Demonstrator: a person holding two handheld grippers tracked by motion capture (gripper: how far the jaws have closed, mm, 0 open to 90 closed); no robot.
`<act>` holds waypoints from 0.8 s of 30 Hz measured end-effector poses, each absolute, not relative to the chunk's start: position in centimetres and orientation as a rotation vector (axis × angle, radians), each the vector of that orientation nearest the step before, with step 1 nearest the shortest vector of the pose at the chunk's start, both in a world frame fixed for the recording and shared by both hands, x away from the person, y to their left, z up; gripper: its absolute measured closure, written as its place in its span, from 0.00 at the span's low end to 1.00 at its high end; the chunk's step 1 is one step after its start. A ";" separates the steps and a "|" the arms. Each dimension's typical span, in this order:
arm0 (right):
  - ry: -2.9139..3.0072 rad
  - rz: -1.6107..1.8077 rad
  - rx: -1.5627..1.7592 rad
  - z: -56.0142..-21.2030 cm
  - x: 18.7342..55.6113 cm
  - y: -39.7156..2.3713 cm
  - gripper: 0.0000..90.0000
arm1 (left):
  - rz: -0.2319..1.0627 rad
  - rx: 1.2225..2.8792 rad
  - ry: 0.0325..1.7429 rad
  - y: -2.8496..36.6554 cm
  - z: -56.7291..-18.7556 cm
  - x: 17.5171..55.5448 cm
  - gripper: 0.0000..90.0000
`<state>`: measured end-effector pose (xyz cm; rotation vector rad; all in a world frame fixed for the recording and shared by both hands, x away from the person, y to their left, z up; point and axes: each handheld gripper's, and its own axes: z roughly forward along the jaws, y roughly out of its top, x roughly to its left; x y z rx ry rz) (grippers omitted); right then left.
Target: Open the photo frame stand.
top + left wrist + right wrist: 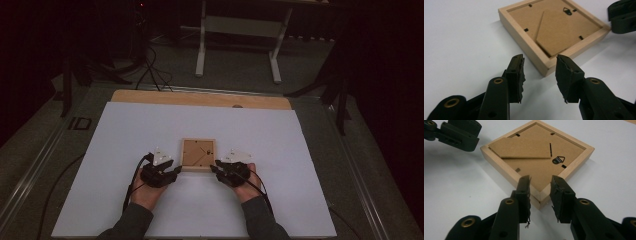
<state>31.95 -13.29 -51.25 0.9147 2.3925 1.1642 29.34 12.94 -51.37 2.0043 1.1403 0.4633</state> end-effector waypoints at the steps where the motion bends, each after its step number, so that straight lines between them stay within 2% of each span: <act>1: 2.393 1.164 0.915 -51.3 31.9 -13.3 0.78 | 0.463 2.004 1.140 12.9 -51.4 29.3 0.64; 4: 2.391 1.159 0.914 -51.3 32.0 -13.2 0.89 | 0.454 1.996 1.117 12.8 -50.7 29.2 0.64; 6: 2.387 1.164 0.916 -51.3 32.0 -13.2 0.92 | 0.456 1.997 1.107 12.7 -50.5 29.3 0.64; 16: 2.385 1.156 0.923 -51.6 32.2 -13.1 0.99 | 0.418 2.030 1.008 11.1 -48.8 30.8 0.62; 24: 2.387 1.166 0.924 -51.6 32.2 -13.0 1.00 | 0.398 2.059 1.015 10.3 -49.2 32.1 0.62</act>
